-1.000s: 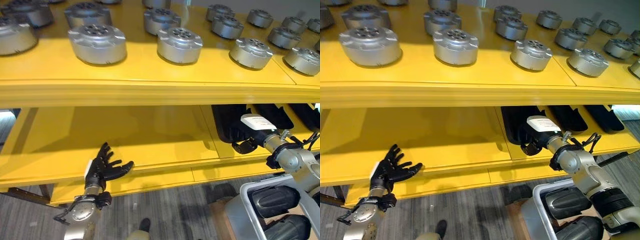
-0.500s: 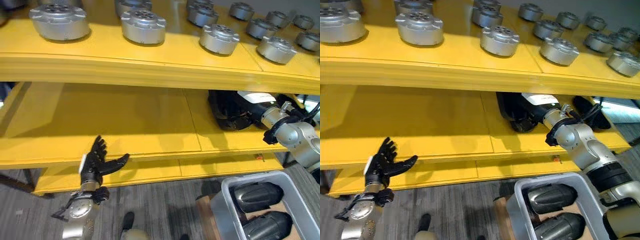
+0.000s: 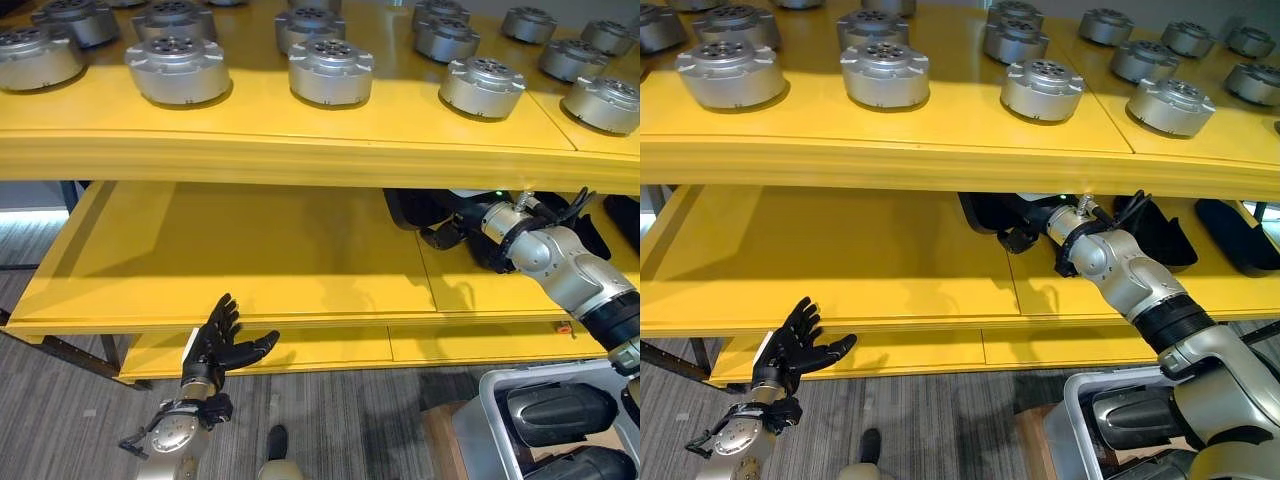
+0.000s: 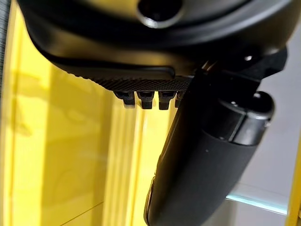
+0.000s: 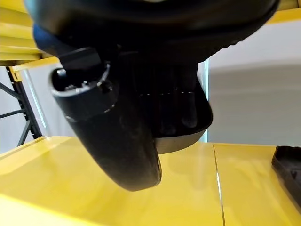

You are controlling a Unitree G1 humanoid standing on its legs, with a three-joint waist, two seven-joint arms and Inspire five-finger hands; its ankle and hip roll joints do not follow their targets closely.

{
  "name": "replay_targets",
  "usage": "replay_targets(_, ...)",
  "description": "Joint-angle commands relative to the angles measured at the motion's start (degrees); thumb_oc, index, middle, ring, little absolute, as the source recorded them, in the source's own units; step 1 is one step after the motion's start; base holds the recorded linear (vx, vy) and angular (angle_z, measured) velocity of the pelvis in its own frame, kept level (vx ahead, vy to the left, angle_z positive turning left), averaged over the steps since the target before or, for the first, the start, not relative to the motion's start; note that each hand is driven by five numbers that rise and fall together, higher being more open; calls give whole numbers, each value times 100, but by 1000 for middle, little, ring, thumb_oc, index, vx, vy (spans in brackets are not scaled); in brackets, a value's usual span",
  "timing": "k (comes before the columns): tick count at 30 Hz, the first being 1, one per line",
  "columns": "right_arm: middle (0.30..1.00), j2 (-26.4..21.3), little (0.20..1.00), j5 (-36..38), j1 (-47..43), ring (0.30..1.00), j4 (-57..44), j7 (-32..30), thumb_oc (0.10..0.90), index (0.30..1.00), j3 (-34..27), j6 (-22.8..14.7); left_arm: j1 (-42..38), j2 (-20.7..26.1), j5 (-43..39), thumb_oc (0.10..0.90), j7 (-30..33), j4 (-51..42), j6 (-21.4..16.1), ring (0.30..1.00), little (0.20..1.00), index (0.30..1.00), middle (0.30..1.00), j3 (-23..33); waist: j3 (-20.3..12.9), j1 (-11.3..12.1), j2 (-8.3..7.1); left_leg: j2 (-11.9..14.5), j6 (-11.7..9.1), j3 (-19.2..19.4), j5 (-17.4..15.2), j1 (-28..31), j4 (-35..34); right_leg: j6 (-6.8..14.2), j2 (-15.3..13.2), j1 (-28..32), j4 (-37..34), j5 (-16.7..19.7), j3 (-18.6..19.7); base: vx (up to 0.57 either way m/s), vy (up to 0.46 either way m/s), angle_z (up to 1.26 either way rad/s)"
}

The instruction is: Move parts from the plastic box to the shelf.

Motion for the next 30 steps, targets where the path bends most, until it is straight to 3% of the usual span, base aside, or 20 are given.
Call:
replay_targets(1,300,-133,300,118,-1560,300,236,-394,400,300,50,157,-333,653,-154,900,-97,-432,-399,1000,1000,1000,1000,-173,52,370,-160,304,-206,-234,-988,-90,952,251,-878,-707,1097,66,-25,-208,43,25)
replay_targets(8,300,-49,300,193,-2140,300,794,-432,400,300,332,198,-517,792,-301,900,-1,-547,-524,1000,1000,1000,1000,-206,528,464,24,173,-247,-538,-1479,-1260,2484,309,-1178,-1800,2587,-352,158,-143,54,27)
replay_targets(17,300,110,300,333,-2413,300,1500,-447,400,300,592,283,-624,680,-412,900,162,-516,-572,1000,1000,1000,1000,-337,809,633,98,145,-175,-729,-2014,-1936,3634,180,-1287,-2484,3702,-896,412,-36,15,3)
replay_targets(30,300,443,300,243,-2526,300,2272,-448,400,300,789,334,-827,689,-497,900,215,-566,-613,1000,1000,1000,1000,-512,988,619,195,61,-131,-930,-2209,-2249,4043,45,-1278,-2826,4205,-1203,606,0,-9,-1)
